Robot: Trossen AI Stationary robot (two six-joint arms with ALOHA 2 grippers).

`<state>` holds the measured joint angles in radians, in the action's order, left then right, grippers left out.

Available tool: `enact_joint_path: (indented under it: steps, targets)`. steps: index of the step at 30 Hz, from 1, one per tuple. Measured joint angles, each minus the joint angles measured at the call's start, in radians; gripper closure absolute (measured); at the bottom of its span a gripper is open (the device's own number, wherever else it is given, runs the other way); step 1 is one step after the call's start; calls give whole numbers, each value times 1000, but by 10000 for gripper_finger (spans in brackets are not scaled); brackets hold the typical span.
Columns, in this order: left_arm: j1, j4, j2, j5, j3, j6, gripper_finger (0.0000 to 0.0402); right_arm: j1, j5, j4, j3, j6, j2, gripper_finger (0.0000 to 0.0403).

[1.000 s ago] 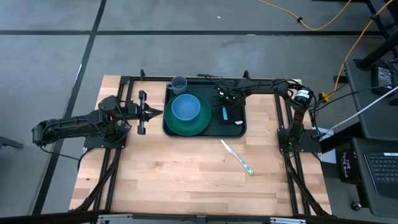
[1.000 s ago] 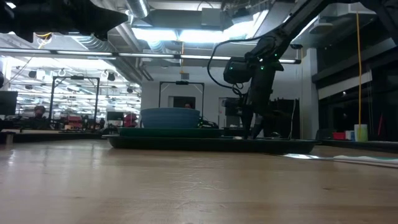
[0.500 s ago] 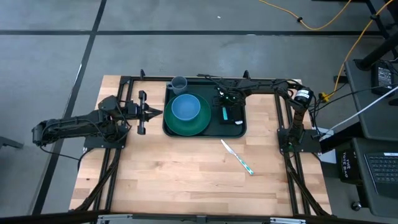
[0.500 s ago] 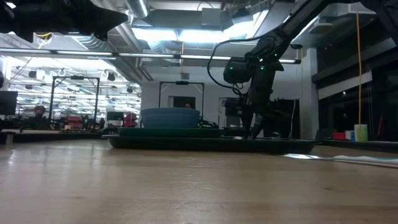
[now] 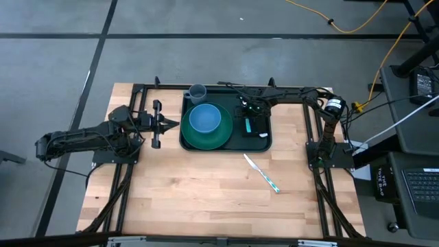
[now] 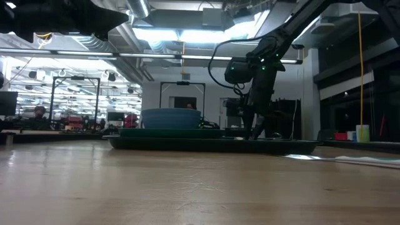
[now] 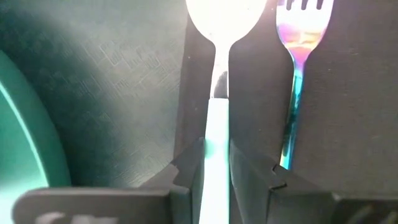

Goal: Set up tray
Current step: Put the light blue spoon on the black table napkin to the left of the blue fork

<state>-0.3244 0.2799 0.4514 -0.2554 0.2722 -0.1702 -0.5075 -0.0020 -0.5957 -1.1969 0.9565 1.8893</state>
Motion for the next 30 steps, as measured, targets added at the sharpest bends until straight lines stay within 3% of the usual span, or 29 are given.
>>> enact_joint_path:
  steps: [20,30]
  targets:
    - [0,0,0,0,0,0,396,0,-18,2,0,-32,0,321]
    - [0,0,0,0,0,0,397,-9,-47,16,0,-50,0,258]
